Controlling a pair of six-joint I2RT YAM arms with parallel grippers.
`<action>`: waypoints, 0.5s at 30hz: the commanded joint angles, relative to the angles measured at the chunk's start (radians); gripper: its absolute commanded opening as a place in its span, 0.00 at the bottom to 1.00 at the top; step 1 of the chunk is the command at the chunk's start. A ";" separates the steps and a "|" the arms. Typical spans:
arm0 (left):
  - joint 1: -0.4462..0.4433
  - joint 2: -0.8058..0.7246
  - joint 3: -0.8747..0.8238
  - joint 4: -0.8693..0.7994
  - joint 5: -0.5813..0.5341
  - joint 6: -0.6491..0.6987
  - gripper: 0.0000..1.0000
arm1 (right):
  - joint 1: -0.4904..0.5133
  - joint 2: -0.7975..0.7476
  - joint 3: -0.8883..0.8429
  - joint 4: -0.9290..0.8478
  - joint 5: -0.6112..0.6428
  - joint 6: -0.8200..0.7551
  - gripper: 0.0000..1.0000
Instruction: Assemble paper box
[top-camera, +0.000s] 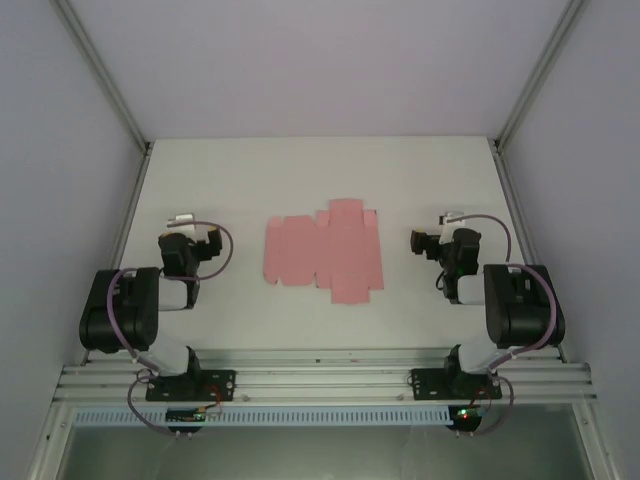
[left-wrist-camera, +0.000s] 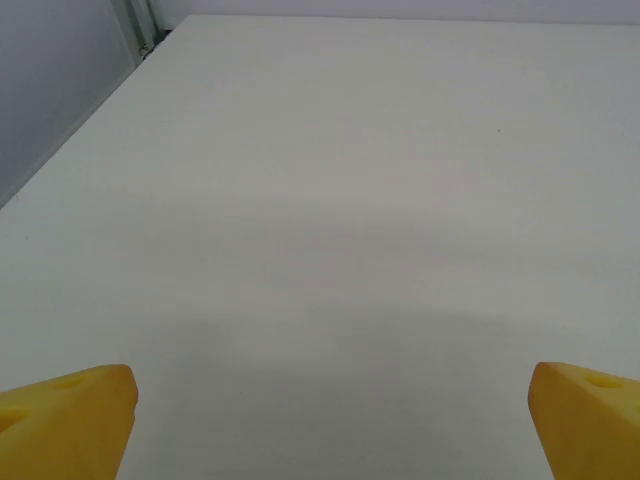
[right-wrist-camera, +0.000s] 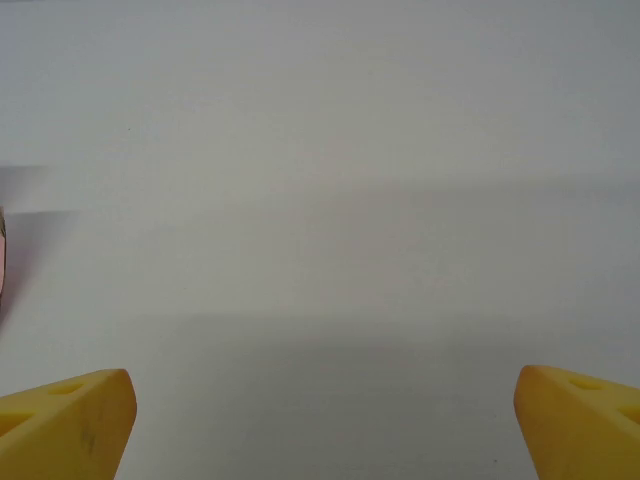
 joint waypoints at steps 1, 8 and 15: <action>-0.003 -0.003 0.024 0.015 0.013 0.011 1.00 | 0.006 -0.003 0.020 0.016 0.020 0.015 0.99; -0.004 -0.003 0.023 0.015 0.012 0.013 1.00 | 0.006 -0.003 0.021 0.016 0.020 0.014 0.99; -0.003 -0.004 0.025 0.014 0.012 0.012 1.00 | 0.006 -0.003 0.020 0.011 0.009 0.015 0.99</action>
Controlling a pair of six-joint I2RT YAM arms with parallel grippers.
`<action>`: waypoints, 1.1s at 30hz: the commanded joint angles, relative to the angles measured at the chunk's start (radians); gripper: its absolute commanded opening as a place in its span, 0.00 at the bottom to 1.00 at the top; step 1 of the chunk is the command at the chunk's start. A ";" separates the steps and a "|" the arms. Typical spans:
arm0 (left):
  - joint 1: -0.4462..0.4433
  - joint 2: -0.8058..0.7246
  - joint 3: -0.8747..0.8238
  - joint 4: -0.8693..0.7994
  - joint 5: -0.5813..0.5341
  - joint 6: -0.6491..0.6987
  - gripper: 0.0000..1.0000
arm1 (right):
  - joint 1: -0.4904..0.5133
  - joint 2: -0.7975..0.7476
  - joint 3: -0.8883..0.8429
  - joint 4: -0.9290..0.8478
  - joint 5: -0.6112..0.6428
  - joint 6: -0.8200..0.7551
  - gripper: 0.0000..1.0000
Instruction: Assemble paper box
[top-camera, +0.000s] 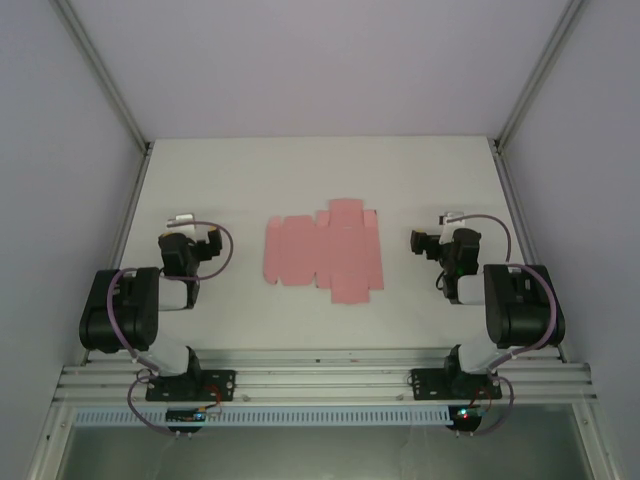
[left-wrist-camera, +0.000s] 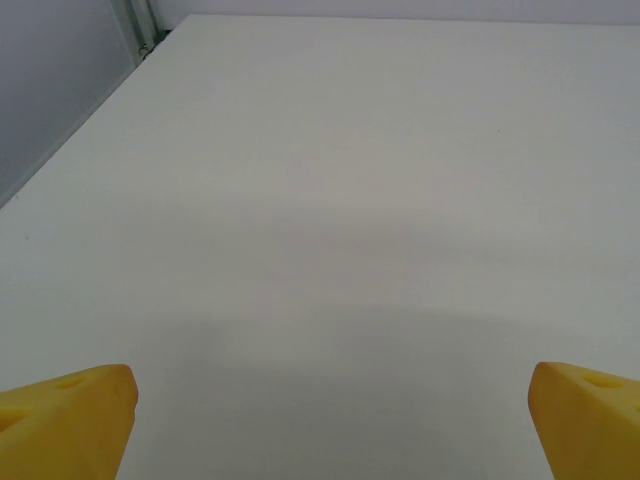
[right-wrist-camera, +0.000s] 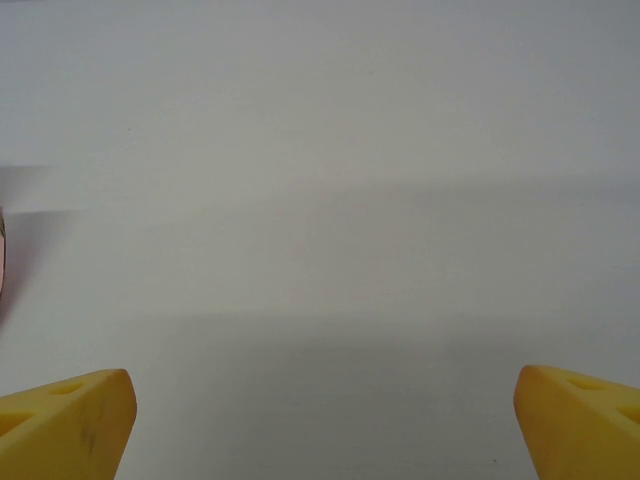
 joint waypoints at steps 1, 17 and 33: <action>-0.004 -0.004 0.025 0.013 0.012 0.012 1.00 | 0.006 -0.003 0.019 0.009 -0.001 0.016 0.99; -0.003 -0.004 0.025 0.013 0.013 0.012 1.00 | 0.005 -0.004 0.017 0.014 -0.003 0.015 0.99; -0.086 -0.227 0.384 -0.889 0.467 -0.326 1.00 | 0.244 -0.185 0.534 -1.148 0.162 0.295 0.84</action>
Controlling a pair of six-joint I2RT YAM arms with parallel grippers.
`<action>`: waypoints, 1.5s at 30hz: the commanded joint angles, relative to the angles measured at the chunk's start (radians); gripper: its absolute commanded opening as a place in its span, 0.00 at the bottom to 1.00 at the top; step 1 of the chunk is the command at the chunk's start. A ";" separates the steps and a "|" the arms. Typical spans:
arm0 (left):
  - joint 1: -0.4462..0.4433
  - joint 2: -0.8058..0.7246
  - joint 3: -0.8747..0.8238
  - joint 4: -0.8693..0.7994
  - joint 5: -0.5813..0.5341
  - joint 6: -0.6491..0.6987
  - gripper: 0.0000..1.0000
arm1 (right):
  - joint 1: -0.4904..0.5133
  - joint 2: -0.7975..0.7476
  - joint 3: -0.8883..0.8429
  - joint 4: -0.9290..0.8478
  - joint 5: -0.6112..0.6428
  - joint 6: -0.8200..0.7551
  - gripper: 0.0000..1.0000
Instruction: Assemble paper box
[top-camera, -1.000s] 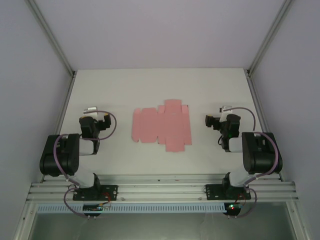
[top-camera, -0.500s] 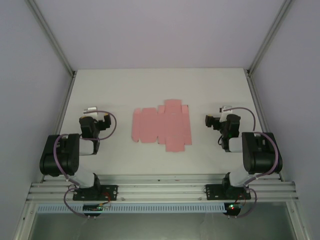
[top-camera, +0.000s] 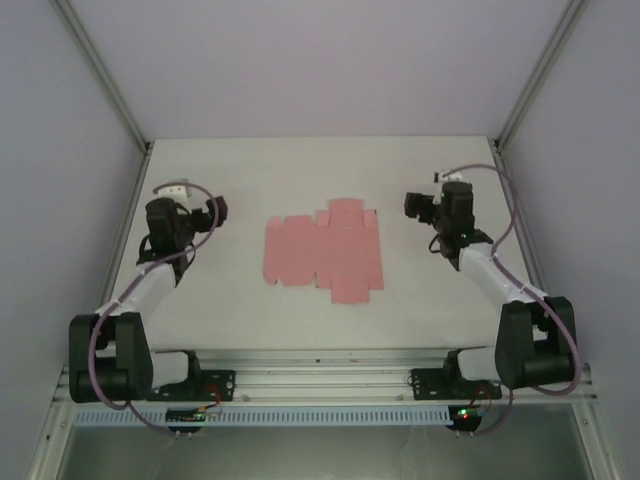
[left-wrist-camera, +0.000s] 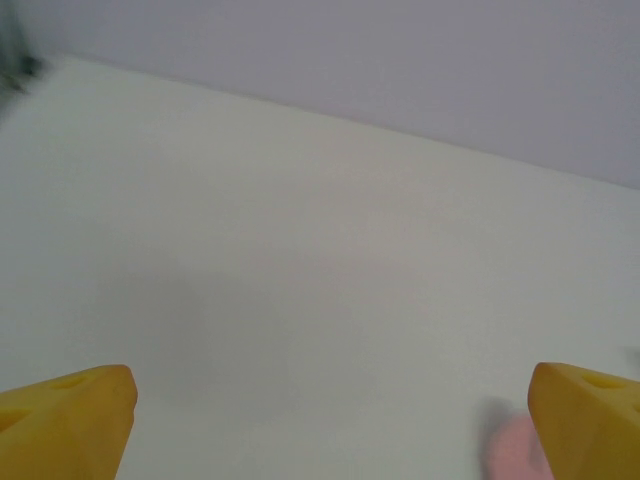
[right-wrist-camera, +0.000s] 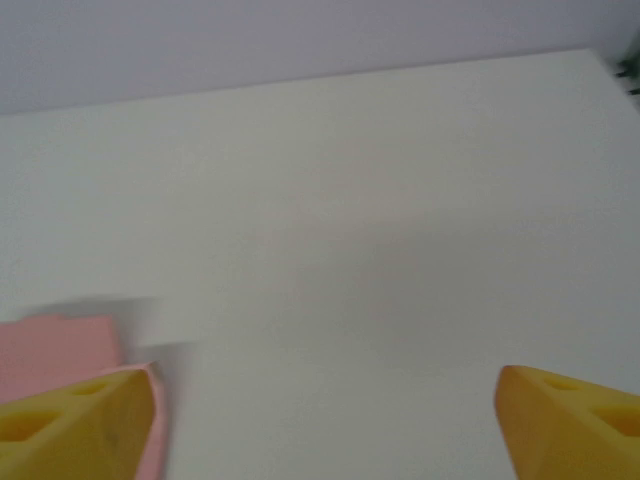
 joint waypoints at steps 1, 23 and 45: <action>-0.079 0.070 0.087 -0.301 0.228 -0.101 1.00 | 0.092 0.053 0.092 -0.416 -0.030 0.155 0.79; -0.213 0.555 0.413 -0.553 0.469 -0.043 0.99 | 0.273 0.512 0.196 -0.417 -0.203 0.239 0.45; -0.221 0.449 0.225 -0.008 0.789 -0.213 0.73 | 0.215 0.468 0.013 -0.194 -0.325 0.300 0.41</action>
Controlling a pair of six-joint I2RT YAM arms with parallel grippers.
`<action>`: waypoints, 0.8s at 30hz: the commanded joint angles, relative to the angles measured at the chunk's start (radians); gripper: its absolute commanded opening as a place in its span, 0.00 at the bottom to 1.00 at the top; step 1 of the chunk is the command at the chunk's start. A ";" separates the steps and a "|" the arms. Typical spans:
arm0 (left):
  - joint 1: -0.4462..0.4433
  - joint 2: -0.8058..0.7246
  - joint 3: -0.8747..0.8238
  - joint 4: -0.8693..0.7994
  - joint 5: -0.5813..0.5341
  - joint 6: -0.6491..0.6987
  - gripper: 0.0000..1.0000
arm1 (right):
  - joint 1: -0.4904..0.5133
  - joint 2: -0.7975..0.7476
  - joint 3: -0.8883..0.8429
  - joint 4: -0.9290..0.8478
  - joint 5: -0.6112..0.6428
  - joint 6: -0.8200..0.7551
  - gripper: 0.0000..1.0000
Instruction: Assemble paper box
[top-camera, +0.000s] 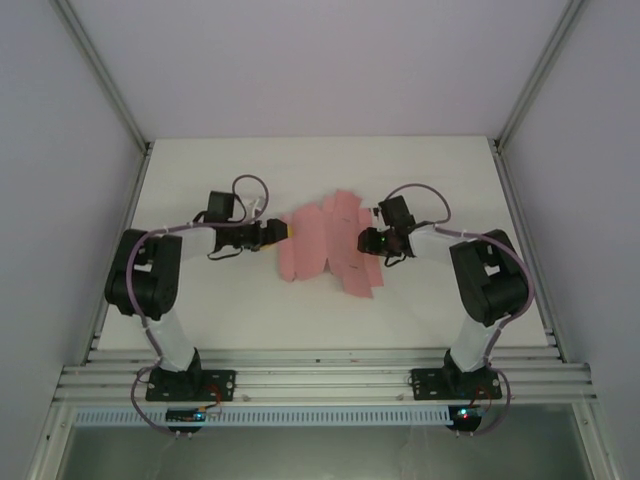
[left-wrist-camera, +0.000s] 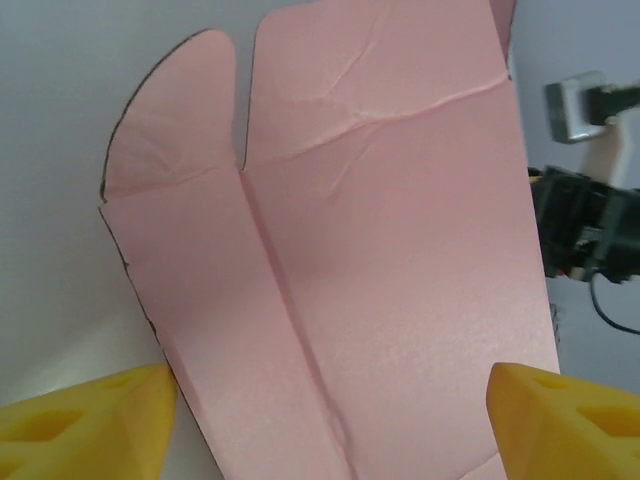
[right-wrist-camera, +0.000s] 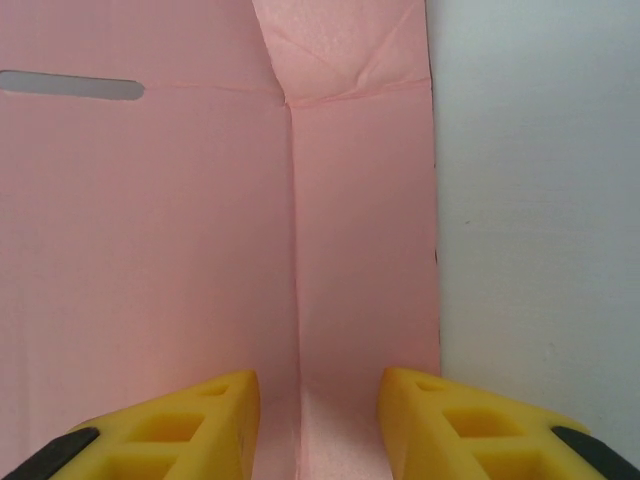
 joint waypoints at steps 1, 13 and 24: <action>-0.005 -0.060 -0.024 0.183 0.075 -0.057 0.73 | -0.014 0.037 -0.086 -0.035 -0.055 0.039 0.41; -0.017 -0.104 -0.196 0.691 0.011 -0.275 0.68 | -0.044 0.026 -0.137 0.083 -0.137 0.060 0.40; -0.174 -0.133 -0.220 0.783 -0.333 -0.166 0.56 | -0.050 0.046 -0.163 0.220 -0.210 0.113 0.40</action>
